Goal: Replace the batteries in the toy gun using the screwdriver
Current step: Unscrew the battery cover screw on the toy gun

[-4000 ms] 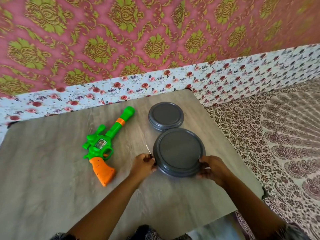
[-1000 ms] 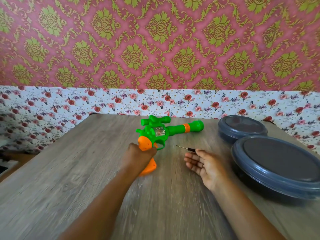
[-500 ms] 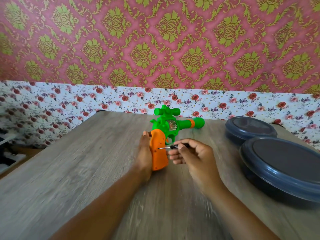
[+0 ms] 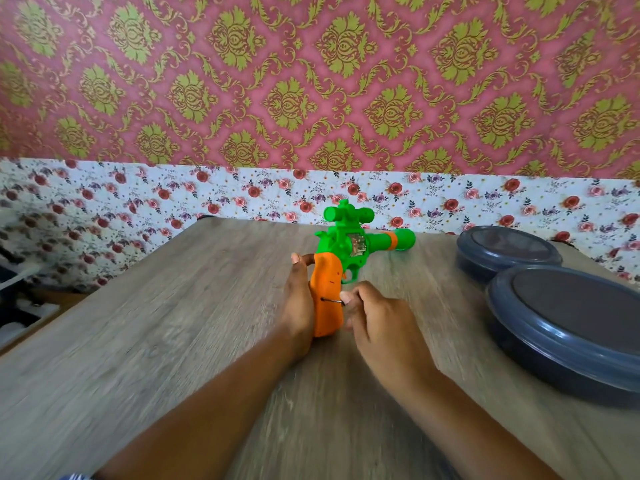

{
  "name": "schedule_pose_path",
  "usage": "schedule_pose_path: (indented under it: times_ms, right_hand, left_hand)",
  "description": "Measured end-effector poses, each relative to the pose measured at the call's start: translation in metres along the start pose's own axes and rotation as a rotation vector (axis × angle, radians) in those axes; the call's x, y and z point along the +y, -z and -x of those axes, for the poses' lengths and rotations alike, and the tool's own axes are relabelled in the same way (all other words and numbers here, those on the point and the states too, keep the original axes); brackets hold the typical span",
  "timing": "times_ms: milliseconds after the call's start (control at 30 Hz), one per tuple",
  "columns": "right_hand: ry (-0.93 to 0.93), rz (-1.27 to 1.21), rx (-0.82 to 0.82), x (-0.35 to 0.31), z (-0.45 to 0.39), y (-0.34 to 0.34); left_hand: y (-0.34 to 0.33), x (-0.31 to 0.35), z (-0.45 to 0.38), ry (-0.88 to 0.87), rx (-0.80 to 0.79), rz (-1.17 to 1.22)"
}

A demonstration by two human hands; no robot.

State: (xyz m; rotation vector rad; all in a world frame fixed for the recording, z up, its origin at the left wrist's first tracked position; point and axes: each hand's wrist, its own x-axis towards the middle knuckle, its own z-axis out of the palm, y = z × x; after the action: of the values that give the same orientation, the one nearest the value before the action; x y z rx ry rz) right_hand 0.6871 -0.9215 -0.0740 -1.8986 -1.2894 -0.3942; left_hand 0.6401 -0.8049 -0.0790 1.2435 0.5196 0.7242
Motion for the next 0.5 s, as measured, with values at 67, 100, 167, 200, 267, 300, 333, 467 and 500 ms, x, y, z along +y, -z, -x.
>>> schedule_pose_path:
  times_ms: [67, 100, 167, 200, 267, 300, 333, 467, 500]
  right_hand:
    - [-0.016, 0.026, 0.001, -0.001, 0.0, -0.002]
    - [-0.018, 0.044, 0.015, -0.001, 0.0, -0.002]
    - [-0.016, 0.089, 0.046, -0.001, -0.001, -0.001]
    - [-0.028, 0.104, 0.042, -0.001, 0.0, 0.001]
    - [-0.075, 0.134, 0.004, 0.0, -0.001, 0.005]
    - [-0.098, 0.151, -0.015, 0.0, -0.002, 0.005]
    - [-0.109, 0.158, -0.022, 0.0, -0.002, 0.006]
    - [-0.085, 0.153, -0.011, -0.002, -0.003, 0.008]
    - [-0.072, 0.159, -0.005, -0.003, -0.003, 0.008]
  left_hand:
    - [0.0, -0.001, 0.0, 0.004, 0.02, -0.003]
    - [0.0, -0.001, -0.001, 0.003, 0.029, -0.01]
    - [-0.001, -0.002, 0.0, 0.0, 0.048, -0.014]
    - [-0.001, -0.003, 0.0, -0.003, 0.06, -0.02]
    - [-0.002, -0.004, 0.001, -0.021, 0.063, -0.049]
    - [-0.003, -0.004, 0.0, -0.031, 0.066, -0.062]
    - [-0.003, -0.005, 0.0, -0.047, 0.071, -0.08]
    - [-0.004, -0.005, 0.002, -0.103, 0.081, -0.138]
    - [-0.005, -0.004, 0.002, -0.116, 0.086, -0.138]
